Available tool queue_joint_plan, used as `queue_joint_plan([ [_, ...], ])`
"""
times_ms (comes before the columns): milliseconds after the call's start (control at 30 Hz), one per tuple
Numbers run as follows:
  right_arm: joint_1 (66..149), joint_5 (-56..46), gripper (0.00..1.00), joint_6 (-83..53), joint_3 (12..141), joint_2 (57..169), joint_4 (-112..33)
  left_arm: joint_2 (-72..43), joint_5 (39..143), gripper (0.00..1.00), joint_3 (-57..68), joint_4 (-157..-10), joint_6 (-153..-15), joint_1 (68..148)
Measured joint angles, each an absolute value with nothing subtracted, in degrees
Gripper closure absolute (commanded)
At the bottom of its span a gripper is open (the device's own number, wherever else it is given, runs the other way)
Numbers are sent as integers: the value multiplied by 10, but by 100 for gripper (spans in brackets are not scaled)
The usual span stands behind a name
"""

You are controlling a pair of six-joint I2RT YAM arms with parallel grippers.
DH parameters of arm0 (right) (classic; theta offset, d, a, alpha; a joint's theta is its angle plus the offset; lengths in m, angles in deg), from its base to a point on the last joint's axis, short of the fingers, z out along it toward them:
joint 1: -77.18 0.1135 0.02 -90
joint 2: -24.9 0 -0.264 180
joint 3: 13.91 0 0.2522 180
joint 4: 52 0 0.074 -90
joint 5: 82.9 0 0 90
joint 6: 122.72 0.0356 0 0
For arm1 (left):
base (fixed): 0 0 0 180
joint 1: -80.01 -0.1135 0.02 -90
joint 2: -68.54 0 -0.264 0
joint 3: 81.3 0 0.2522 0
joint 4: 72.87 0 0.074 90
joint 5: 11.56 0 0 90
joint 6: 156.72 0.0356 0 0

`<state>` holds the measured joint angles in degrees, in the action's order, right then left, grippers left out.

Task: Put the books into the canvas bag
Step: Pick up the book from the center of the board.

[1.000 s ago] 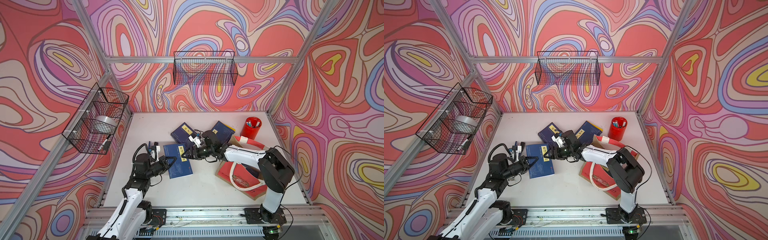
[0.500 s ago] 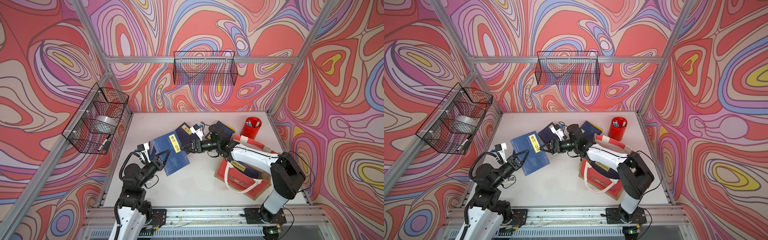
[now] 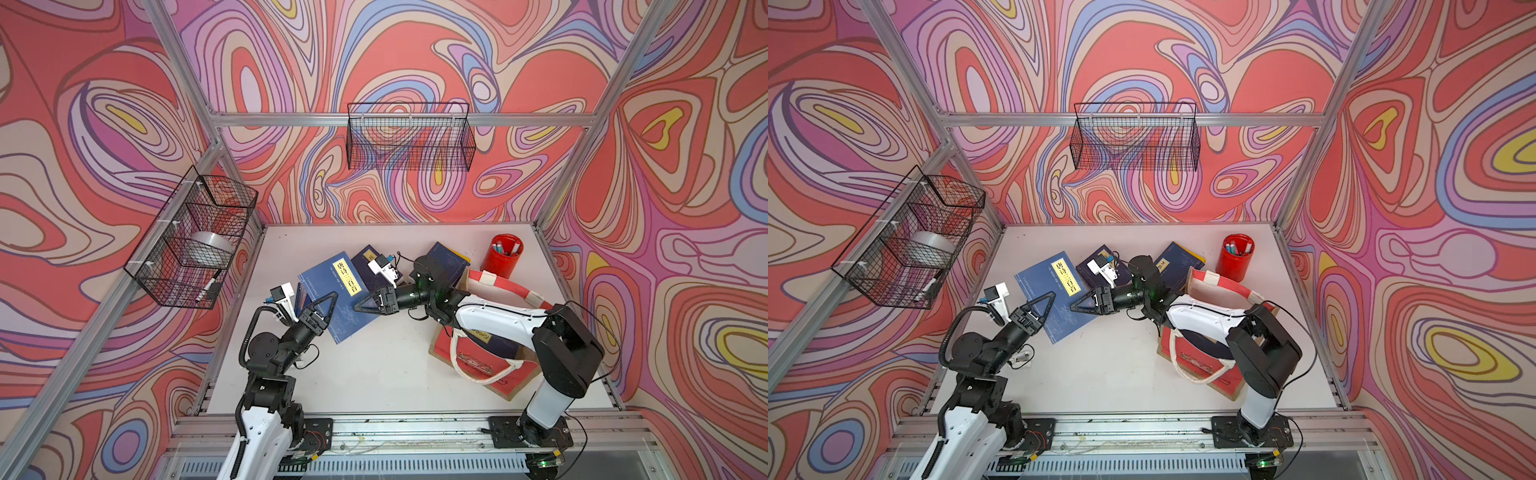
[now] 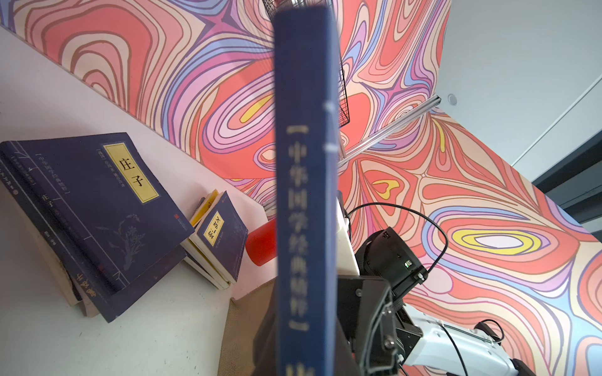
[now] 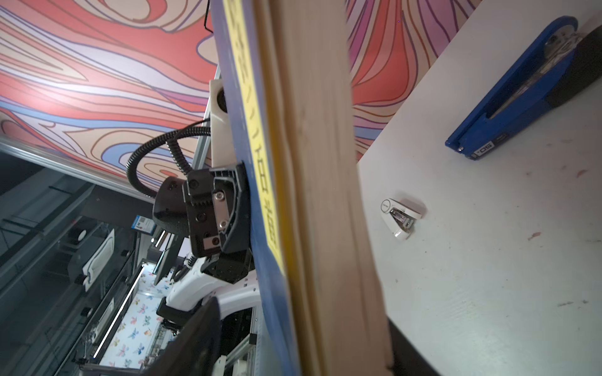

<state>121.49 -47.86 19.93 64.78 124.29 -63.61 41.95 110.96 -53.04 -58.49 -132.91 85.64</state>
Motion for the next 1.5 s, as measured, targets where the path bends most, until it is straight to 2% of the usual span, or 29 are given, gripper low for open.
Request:
queue_joint_plan([
  [67, 1215, -477, 88, 184, 653, 1236, -602, 420, 1113, 98, -528, -586, -1328, 856],
  [133, 1214, -475, 98, 162, 667, 1225, -554, 417, 1119, 62, -519, -595, -1320, 856],
  [167, 1213, -473, 100, 144, 680, 1216, -520, 414, 1124, 43, -511, -603, -1315, 855],
  [200, 1213, -469, 100, 123, 695, 1206, -486, 410, 1133, 29, -498, -611, -1309, 855],
  [233, 1212, -467, 100, 110, 709, 1199, -456, 406, 1142, 21, -486, -619, -1302, 855],
  [300, 1209, -461, 100, 65, 747, 1185, -382, 394, 1168, 12, -439, -654, -1275, 855],
  [367, 1205, -456, 100, 16, 784, 1175, -308, 376, 1195, 11, -374, -702, -1239, 855],
  [567, 1199, -453, 100, -140, 842, 1144, -119, 303, 1294, 11, -188, -840, -1097, 855],
  [833, 1192, -442, 100, -258, 843, 1112, 34, 218, 1400, 15, -78, -1020, -936, 855],
  [1067, 1185, -426, 100, -322, 846, 1086, 132, 199, 1444, 24, -60, -1116, -850, 856],
  [1300, 1181, -419, 100, -356, 873, 1086, 192, 170, 1423, 34, -40, -1192, -782, 897],
  [1400, 1181, -418, 100, -365, 879, 1086, 203, 155, 1407, 53, -27, -1223, -756, 919],
  [1500, 1181, -417, 100, -371, 881, 1086, 212, 148, 1392, 80, -23, -1240, -740, 923],
])
